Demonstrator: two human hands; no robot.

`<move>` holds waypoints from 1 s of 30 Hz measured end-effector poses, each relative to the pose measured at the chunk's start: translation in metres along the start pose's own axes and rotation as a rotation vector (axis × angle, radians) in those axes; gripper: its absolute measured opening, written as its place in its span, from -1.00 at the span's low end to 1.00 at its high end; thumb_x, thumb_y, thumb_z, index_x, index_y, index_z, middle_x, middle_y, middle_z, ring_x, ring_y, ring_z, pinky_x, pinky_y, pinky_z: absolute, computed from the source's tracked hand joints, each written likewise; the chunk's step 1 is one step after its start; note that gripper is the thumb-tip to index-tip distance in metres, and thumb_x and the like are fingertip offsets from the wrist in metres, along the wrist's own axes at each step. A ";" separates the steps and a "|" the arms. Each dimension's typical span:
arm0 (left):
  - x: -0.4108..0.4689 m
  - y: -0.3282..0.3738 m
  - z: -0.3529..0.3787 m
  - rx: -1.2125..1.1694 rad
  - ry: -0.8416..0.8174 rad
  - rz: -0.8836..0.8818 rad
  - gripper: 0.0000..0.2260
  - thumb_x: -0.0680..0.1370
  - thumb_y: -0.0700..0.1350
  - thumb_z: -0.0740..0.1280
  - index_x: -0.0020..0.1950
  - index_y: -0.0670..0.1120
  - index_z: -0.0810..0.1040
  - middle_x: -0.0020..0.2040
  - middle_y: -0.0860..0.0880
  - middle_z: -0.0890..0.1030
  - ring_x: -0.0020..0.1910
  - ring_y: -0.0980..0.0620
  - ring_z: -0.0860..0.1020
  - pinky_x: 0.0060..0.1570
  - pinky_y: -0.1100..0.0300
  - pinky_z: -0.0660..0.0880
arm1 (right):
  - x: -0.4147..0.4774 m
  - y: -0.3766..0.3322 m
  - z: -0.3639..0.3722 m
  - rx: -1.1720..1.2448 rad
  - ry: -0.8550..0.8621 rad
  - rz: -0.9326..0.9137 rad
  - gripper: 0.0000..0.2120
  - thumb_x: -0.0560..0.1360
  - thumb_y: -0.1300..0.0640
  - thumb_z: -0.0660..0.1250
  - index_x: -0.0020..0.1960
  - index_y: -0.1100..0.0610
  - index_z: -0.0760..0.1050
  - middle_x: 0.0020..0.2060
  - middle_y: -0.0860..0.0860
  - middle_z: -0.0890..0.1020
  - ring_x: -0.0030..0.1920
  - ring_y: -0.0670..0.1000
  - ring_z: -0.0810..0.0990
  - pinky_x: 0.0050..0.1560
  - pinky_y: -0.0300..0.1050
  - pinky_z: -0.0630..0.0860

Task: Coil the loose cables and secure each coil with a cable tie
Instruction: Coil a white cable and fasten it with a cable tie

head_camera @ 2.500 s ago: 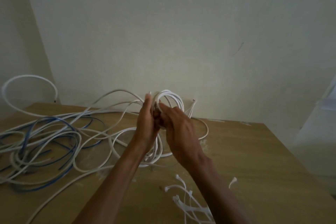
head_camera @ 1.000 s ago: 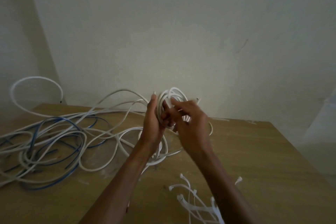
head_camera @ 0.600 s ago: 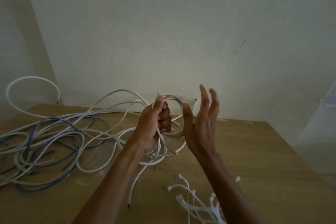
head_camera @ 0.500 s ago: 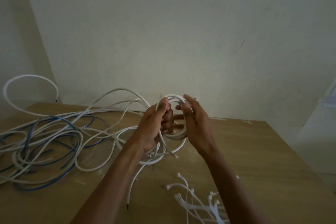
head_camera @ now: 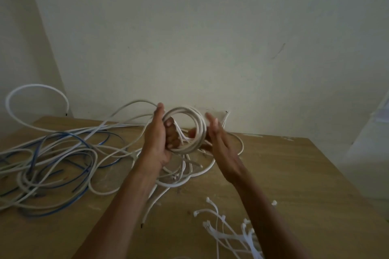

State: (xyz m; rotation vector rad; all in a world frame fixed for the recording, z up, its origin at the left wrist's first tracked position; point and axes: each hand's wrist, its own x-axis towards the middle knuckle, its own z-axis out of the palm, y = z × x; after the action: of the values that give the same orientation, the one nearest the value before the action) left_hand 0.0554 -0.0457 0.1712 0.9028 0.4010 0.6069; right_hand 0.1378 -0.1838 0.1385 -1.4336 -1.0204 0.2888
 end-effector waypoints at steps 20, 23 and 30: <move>0.015 0.010 -0.020 0.145 0.407 0.437 -0.50 0.63 0.28 0.20 -0.35 -0.03 0.34 -0.53 0.02 0.27 -0.59 0.06 0.22 -0.56 0.23 0.15 | 0.007 -0.042 -0.076 0.499 0.234 0.331 -0.70 0.72 0.10 0.08 0.00 0.25 0.50 -0.44 -0.06 0.25 -0.50 -0.13 0.17 -0.57 -0.30 0.15; 0.015 -0.009 -0.012 0.328 0.404 0.487 -0.48 0.63 0.27 0.21 -0.37 -0.07 0.36 -0.51 -0.03 0.34 -0.55 0.00 0.33 -0.50 0.17 0.30 | 0.010 -0.050 -0.048 0.743 0.342 0.299 -0.79 0.69 0.24 0.09 0.04 0.26 0.48 -0.46 -0.04 0.29 -0.54 -0.14 0.20 -0.60 -0.31 0.21; 0.007 -0.017 -0.001 0.290 0.322 0.460 -0.56 0.66 0.19 0.21 -0.32 -0.03 0.35 -0.49 0.03 0.29 -0.54 0.06 0.27 -0.45 0.15 0.24 | 0.013 -0.027 -0.038 0.786 0.480 0.287 -0.75 0.71 0.19 0.08 0.05 0.26 0.50 -0.42 -0.02 0.39 -0.54 -0.13 0.25 -0.55 -0.28 0.25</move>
State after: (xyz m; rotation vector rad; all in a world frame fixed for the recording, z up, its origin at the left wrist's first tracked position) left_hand 0.0659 -0.0484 0.1559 1.1907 0.5867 1.1457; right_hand 0.1613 -0.2051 0.1744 -0.8492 -0.2403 0.4633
